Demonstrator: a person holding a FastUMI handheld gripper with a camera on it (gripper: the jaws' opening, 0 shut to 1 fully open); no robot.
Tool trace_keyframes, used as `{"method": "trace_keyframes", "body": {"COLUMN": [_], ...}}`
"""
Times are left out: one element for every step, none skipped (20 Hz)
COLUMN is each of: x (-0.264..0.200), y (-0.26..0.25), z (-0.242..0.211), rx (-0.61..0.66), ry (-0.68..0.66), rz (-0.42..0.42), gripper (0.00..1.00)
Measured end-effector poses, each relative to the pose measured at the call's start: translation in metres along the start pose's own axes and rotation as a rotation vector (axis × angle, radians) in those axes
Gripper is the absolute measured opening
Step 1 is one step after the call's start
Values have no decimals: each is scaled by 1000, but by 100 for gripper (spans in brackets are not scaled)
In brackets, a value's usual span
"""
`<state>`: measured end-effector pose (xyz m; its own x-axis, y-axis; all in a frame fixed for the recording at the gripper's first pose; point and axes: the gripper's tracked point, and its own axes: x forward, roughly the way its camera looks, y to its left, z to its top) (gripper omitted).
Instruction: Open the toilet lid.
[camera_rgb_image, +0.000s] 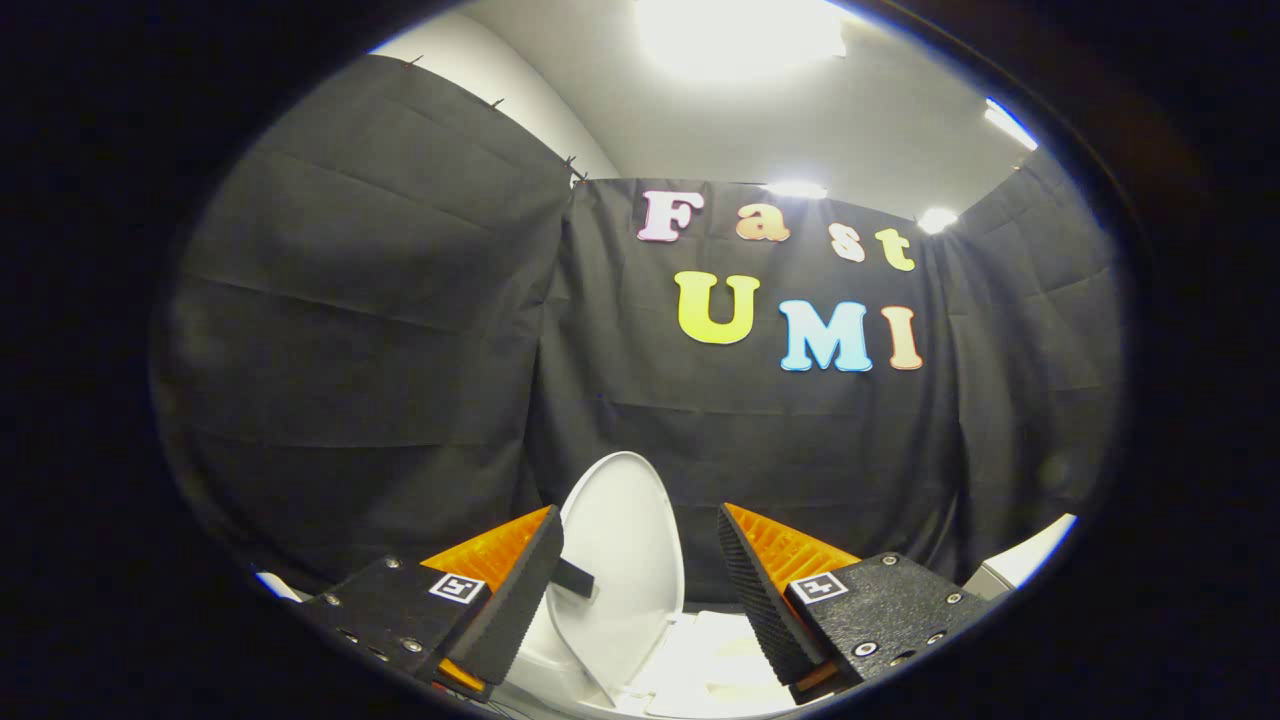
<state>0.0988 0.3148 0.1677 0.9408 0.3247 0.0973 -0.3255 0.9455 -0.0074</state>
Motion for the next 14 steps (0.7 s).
{"method": "trace_keyframes", "body": {"x": [-4,-9,-13,-18,-23,-27,-32,-35,-39,-44,-48,-53,-60,-66], "y": [-12,-25,-37,-48,-58,-70,-82,-94,-104,-112,-118,-124,-130,-136], "z": [4,6,10,12,14,13,11,11,7,3,-1,-4,-6,-7], "rx": [10,20,24,25,21,11,-3,-13,-17,-15,-14,-15,-19,-24], "ry": [-8,-11,-18,-24,-29,-30,-29,-30,-27,-26,-23,-24,-34,-49], "rz": [-17,-39,-57,-75,-91,-111,-130,-151,-164,-175,-183,-186,-191,-199], "gripper": [95,95,95,95,95,95,95,95,95,95,95,95,95,95]}}
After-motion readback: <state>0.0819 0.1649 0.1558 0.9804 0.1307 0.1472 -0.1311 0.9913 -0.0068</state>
